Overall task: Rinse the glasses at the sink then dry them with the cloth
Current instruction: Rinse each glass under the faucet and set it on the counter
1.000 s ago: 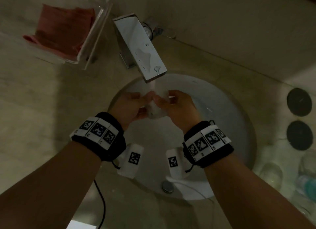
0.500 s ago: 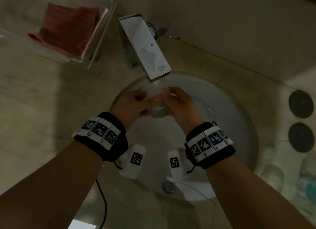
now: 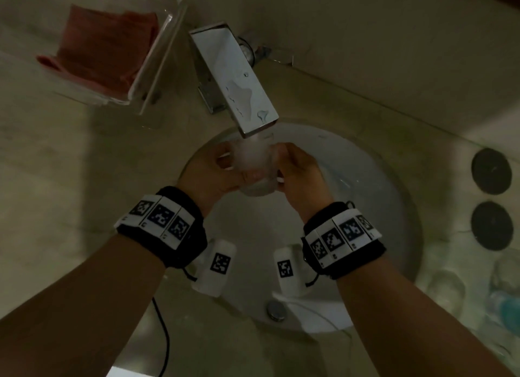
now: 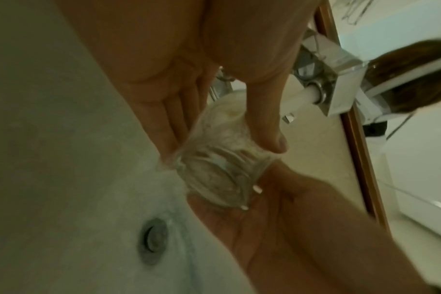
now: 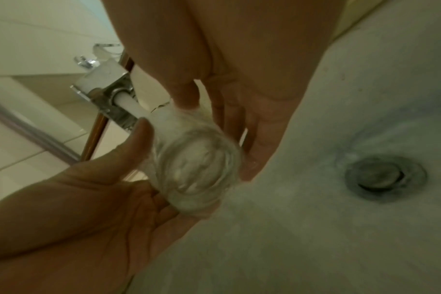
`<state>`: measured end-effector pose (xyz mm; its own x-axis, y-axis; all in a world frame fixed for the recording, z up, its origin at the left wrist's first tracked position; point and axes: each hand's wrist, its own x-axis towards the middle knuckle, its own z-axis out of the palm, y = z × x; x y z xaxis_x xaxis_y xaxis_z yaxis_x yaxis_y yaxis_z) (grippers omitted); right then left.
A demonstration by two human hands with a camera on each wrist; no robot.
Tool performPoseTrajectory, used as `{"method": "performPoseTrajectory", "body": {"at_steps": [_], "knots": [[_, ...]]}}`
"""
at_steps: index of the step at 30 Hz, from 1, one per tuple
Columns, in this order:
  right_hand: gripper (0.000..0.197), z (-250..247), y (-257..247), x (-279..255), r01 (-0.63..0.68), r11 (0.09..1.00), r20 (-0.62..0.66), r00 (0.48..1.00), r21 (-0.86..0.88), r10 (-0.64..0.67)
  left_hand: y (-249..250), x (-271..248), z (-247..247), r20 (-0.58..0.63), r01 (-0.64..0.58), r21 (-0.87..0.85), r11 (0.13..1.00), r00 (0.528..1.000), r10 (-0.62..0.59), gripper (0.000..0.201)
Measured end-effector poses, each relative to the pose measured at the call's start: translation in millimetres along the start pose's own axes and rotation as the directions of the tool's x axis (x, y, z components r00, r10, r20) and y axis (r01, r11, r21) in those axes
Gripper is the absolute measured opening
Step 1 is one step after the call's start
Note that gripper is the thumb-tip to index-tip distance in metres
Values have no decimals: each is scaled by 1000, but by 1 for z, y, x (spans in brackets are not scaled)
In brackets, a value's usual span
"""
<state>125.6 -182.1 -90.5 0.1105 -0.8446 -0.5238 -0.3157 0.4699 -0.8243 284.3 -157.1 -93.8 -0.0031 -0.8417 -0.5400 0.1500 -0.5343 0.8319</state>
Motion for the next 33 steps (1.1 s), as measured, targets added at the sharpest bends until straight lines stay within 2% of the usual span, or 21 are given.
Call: {"method": "performPoseTrajectory", "body": {"at_steps": [2, 4, 5, 8, 10, 13, 17, 19, 24, 29, 32, 33], "knots": [[49, 1, -6, -4, 20, 999, 40, 999, -39, -19, 0, 0, 2, -17, -59, 103, 993, 998, 61, 49], [45, 0, -5, -4, 70, 996, 73, 995, -59, -66, 1, 2, 4, -7, -101, 206, 973, 994, 105, 50], [42, -1, -5, -5, 88, 995, 71, 994, -37, -85, 1, 2, 5, 3, -123, 241, 963, 992, 126, 55], [54, -5, -4, -3, 65, 997, 24, 998, 44, -66, 1, 3, -1, 39, -134, 208, 969, 991, 128, 77], [41, -11, -2, -1, 68, 994, 59, 995, 88, -74, 3, 3, -5, 56, -128, 207, 970, 991, 119, 86], [26, -19, 2, -1, 99, 982, 142, 982, 162, -123, 6, 1, -3, 37, -163, 302, 939, 987, 159, 71], [37, -22, -1, -3, 163, 977, 141, 973, 138, -183, 6, -1, 2, 5, -227, 346, 910, 971, 240, 67], [47, -22, -5, -3, 146, 975, 102, 981, 167, -164, 6, -1, 2, -3, -250, 352, 902, 963, 268, 71], [61, -27, -24, 2, 175, 951, 28, 982, 255, -188, 2, 0, 2, -2, -243, 347, 906, 966, 260, 82], [58, -26, -31, 4, 222, 956, 76, 968, 191, -240, 1, -2, 4, -7, -233, 281, 931, 969, 245, 79], [62, -25, -23, 3, 195, 975, 72, 976, 105, -203, 2, -3, 3, -17, -206, 295, 933, 975, 220, 69], [58, -24, -18, 3, 161, 985, 82, 983, 66, -166, 3, -3, 4, -23, -187, 304, 934, 979, 204, 65]]}}
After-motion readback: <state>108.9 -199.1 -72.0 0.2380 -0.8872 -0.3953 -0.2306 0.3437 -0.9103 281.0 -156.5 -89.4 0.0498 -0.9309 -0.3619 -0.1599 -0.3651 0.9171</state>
